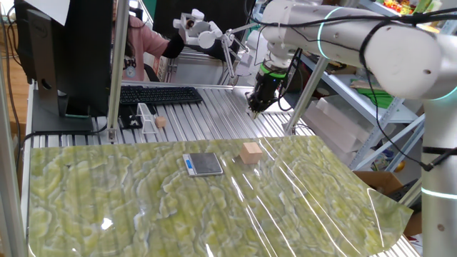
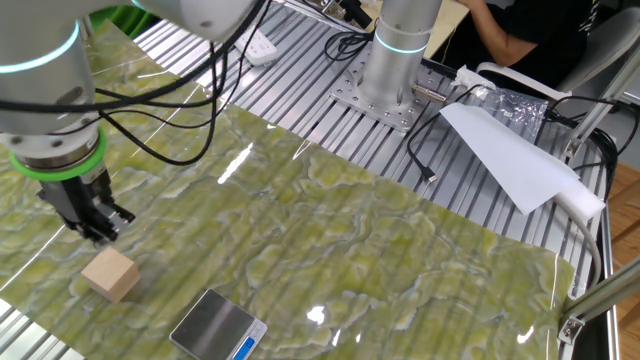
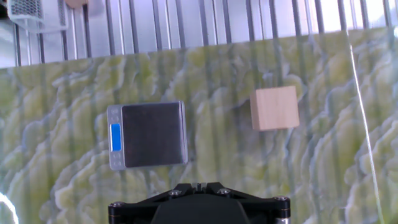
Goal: Place the block on the scale
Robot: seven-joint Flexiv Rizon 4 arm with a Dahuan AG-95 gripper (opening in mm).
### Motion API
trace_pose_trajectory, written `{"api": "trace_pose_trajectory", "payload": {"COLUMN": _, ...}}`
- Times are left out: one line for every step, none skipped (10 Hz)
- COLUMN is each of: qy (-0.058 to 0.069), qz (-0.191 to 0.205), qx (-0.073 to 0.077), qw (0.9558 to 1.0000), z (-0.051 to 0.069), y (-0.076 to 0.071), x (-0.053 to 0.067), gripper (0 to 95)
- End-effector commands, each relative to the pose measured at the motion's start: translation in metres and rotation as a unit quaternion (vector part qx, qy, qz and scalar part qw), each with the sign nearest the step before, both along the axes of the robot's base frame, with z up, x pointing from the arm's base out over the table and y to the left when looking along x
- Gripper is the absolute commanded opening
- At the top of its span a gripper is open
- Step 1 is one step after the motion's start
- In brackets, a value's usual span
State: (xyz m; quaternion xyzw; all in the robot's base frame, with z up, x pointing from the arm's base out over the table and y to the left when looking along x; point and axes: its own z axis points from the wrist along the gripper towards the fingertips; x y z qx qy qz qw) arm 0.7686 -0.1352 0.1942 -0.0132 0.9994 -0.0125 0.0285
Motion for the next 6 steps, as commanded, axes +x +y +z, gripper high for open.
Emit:
{"api": "trace_pose_trajectory", "payload": {"qy": -0.003, "qz": 0.001, "qx": -0.002, "qw": 1.0, "z": -0.0003, "y": -0.0058, "x": -0.0039, "gripper": 0.0}}
{"api": "trace_pose_trajectory", "payload": {"qy": -0.004, "qz": 0.002, "qx": -0.001, "qw": 1.0, "z": -0.001, "y": -0.0082, "x": -0.0048, "gripper": 0.0}}
{"api": "trace_pose_trajectory", "payload": {"qy": -0.003, "qz": 0.002, "qx": -0.001, "qw": 1.0, "z": -0.002, "y": -0.0082, "x": -0.0054, "gripper": 0.0}}
{"api": "trace_pose_trajectory", "payload": {"qy": -0.003, "qz": 0.001, "qx": -0.002, "qw": 1.0, "z": -0.0022, "y": -0.0082, "x": -0.0057, "gripper": 0.0}}
{"api": "trace_pose_trajectory", "payload": {"qy": -0.003, "qz": 0.0, "qx": -0.003, "qw": 1.0, "z": -0.0023, "y": -0.0082, "x": -0.0056, "gripper": 0.0}}
{"api": "trace_pose_trajectory", "payload": {"qy": -0.004, "qz": 0.001, "qx": -0.009, "qw": 1.0, "z": -0.0025, "y": -0.0083, "x": -0.0055, "gripper": 0.0}}
